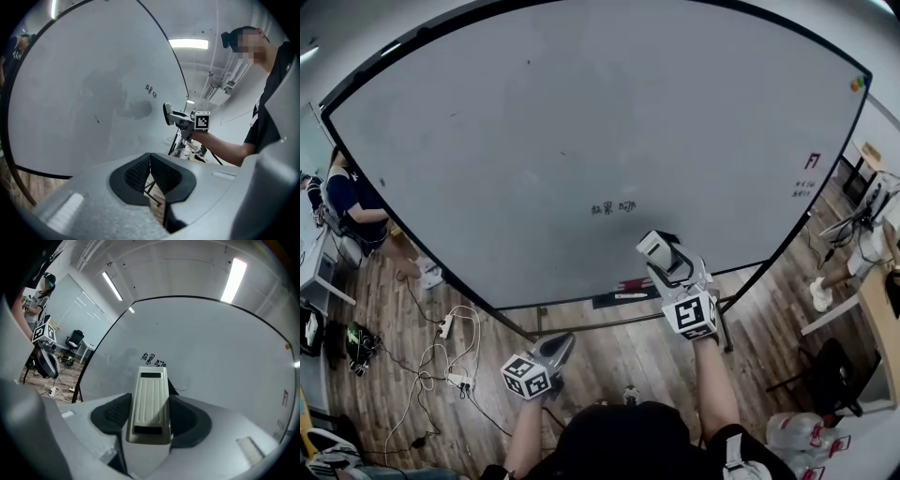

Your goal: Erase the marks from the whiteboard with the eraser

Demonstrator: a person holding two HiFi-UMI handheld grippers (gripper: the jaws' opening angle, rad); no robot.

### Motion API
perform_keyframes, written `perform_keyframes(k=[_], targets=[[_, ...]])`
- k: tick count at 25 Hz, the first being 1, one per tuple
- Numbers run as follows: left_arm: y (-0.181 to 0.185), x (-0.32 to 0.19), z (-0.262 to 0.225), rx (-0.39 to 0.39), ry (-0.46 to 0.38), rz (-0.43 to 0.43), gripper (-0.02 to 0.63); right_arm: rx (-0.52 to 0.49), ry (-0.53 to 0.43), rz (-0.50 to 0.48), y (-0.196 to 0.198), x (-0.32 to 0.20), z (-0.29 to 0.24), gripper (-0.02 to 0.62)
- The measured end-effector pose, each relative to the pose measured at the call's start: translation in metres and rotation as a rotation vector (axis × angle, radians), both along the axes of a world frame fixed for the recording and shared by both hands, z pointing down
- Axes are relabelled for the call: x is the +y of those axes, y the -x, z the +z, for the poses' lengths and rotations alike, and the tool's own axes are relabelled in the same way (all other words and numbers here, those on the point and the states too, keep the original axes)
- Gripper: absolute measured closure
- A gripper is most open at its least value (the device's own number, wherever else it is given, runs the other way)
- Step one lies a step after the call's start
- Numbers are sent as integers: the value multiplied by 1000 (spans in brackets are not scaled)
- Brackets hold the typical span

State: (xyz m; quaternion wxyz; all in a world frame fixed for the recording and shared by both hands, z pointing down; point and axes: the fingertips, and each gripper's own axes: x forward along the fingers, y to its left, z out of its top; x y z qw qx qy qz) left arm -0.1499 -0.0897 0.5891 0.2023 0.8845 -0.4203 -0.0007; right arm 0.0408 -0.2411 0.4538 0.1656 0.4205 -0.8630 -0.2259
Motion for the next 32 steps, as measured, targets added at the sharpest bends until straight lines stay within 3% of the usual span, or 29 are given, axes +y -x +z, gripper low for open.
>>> perform_keyframes(k=[4, 10, 22, 32], targets=[[-14, -15, -2, -6, -12, -12, 594, 3, -20, -21, -8, -16, 1, 339], [-26, -26, 0, -15, -18, -37, 594, 93, -55, -40, -10, -24, 2, 339], [-9, -50, -13, -35, -59, -81, 594, 54, -107, -30, -3, -46, -18, 339], [1, -77, -13, -39, -45, -21, 594, -8, -199, 56, -6, -57, -41, 339]])
